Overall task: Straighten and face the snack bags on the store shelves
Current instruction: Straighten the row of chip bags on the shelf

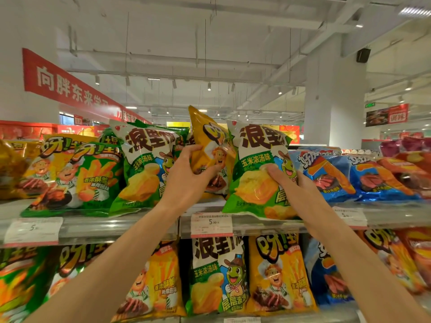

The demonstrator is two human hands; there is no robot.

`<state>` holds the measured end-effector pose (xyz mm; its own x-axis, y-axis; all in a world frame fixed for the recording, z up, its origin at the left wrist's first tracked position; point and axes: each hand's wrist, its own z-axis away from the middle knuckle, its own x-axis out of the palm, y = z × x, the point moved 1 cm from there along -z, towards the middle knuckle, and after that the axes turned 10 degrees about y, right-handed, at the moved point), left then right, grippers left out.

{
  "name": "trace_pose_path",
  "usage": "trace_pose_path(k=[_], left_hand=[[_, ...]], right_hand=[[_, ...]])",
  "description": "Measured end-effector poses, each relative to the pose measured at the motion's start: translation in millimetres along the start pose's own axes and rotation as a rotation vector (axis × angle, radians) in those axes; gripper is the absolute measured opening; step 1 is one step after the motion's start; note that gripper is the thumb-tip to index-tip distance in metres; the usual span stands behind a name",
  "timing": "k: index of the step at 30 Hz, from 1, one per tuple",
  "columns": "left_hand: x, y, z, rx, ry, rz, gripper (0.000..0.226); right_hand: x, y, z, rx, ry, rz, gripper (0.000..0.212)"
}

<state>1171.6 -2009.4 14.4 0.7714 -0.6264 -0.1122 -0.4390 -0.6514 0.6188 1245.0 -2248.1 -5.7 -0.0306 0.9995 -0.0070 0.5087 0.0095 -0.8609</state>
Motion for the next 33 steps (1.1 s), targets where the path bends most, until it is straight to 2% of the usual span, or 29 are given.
trace_pose_path(k=[3,10,13,16,23,29,31,33], left_hand=[[-23,8,1,0.042,0.069,0.016,0.065],[-100,9,0,0.061,0.194,0.019,0.056],[-128,6,2,0.045,0.222,0.027,0.064],[-151,3,4,0.043,0.226,0.012,0.072],[-182,-1,0,0.038,0.230,0.020,0.066],[-179,-6,3,0.040,0.177,0.041,0.062],[-179,-6,2,0.044,0.169,0.045,0.061],[-180,-8,0,0.045,0.161,0.050,0.061]], right_hand=[[-1,0,1,0.000,-0.006,0.000,0.086],[23,-20,4,-0.075,-0.012,0.042,0.078],[46,-31,-3,-0.097,-0.007,0.104,0.085],[71,-37,-12,-0.090,-0.028,0.152,0.097],[108,-20,-23,-0.159,-0.082,0.251,0.094],[117,-5,-15,-0.120,-0.087,0.490,0.102],[119,-6,-9,-0.178,-0.032,0.533,0.099],[122,-6,-2,-0.335,0.038,0.532,0.091]])
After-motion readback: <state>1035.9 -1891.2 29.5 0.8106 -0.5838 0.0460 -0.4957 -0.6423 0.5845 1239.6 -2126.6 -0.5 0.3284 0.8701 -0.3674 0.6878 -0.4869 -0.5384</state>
